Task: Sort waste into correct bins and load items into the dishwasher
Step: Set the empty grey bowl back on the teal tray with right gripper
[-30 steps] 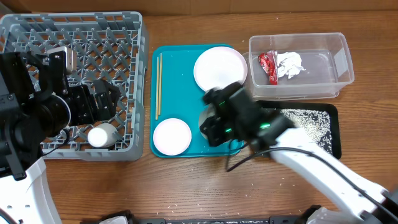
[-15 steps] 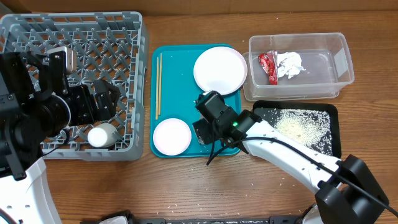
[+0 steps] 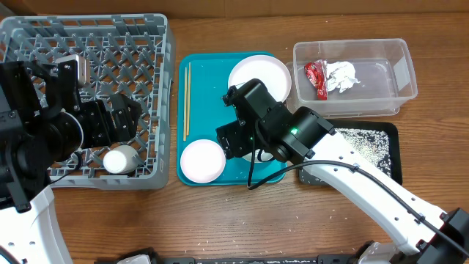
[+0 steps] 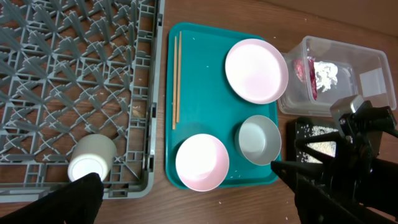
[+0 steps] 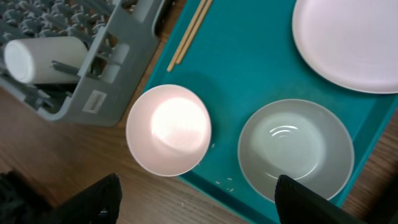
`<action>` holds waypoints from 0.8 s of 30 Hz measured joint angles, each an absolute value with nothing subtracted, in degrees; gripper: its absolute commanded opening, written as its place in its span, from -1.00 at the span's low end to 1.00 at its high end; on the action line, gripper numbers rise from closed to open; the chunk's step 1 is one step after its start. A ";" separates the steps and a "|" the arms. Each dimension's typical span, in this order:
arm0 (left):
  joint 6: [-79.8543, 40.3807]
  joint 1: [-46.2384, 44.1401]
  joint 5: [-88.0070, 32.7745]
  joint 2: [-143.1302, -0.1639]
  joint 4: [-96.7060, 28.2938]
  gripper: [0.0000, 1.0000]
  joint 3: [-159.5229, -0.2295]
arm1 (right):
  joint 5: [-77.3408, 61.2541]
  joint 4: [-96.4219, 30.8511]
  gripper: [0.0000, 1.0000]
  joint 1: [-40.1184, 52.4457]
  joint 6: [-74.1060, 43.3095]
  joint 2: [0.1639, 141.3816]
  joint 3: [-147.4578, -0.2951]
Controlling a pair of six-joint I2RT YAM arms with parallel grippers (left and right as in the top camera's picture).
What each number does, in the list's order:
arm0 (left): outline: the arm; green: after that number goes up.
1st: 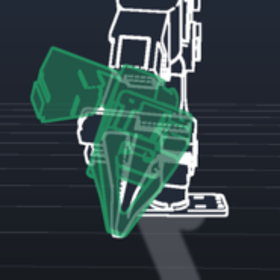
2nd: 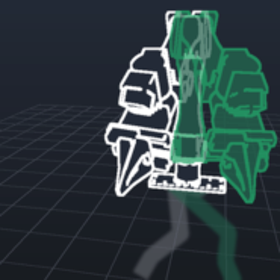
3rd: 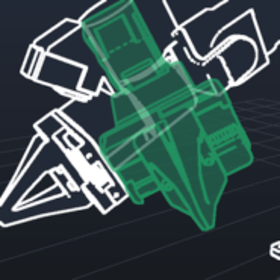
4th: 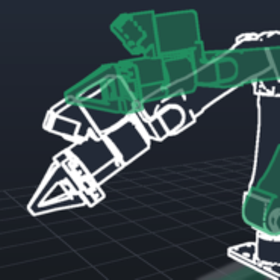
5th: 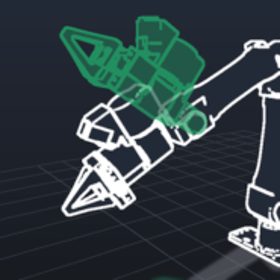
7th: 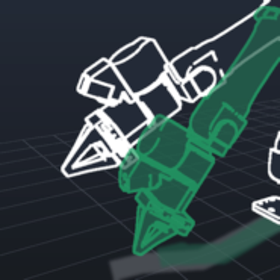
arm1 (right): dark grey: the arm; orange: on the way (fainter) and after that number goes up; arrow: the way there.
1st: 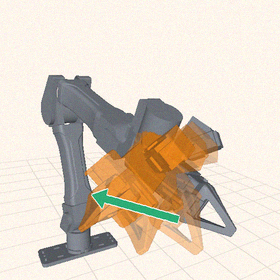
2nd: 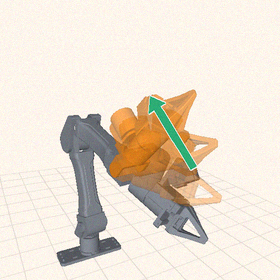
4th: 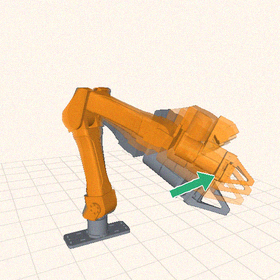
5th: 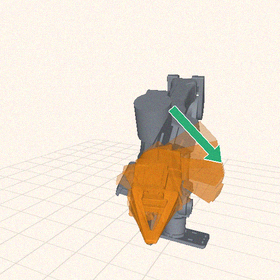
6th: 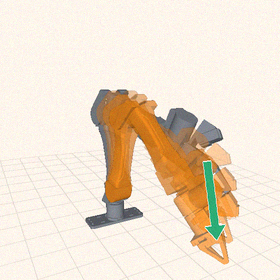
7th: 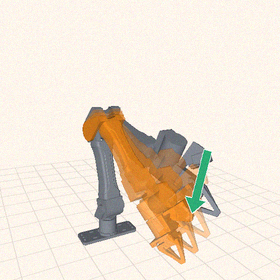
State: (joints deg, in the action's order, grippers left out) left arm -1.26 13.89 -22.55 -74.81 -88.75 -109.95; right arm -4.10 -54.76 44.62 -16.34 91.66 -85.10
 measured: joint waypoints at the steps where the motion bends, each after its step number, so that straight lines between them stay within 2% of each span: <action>1: -1.26 13.89 -22.55 -74.81 -88.75 0.99 -109.95 | -4.84 -55.11 0.63 44.62 -16.38 91.66 -85.19; 5: -1.26 13.89 -22.55 -74.81 -88.75 0.99 -109.95 | -6.42 -57.12 0.74 44.62 -16.43 91.37 -86.63; 8: -1.26 13.89 -22.55 -74.81 -88.75 0.99 -109.95 | -6.61 -56.82 0.89 44.62 -15.68 88.64 -88.55; 9: -1.26 13.89 -22.55 -74.81 -88.75 0.99 -109.95 | -6.52 -56.58 1.00 44.62 -15.40 87.07 -89.17; 16: -1.26 13.89 -22.55 -74.81 -88.77 1.00 -109.95 | -6.46 -56.49 1.00 44.62 -13.43 72.25 -92.05; 24: -1.26 13.89 -22.55 -74.81 -88.77 1.00 -109.95 | -5.72 -57.39 1.00 44.62 -12.64 67.33 -92.14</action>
State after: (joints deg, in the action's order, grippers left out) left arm -1.26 13.89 -22.55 -74.81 -88.77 -109.95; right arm -5.72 -57.39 44.62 -12.64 67.33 -92.14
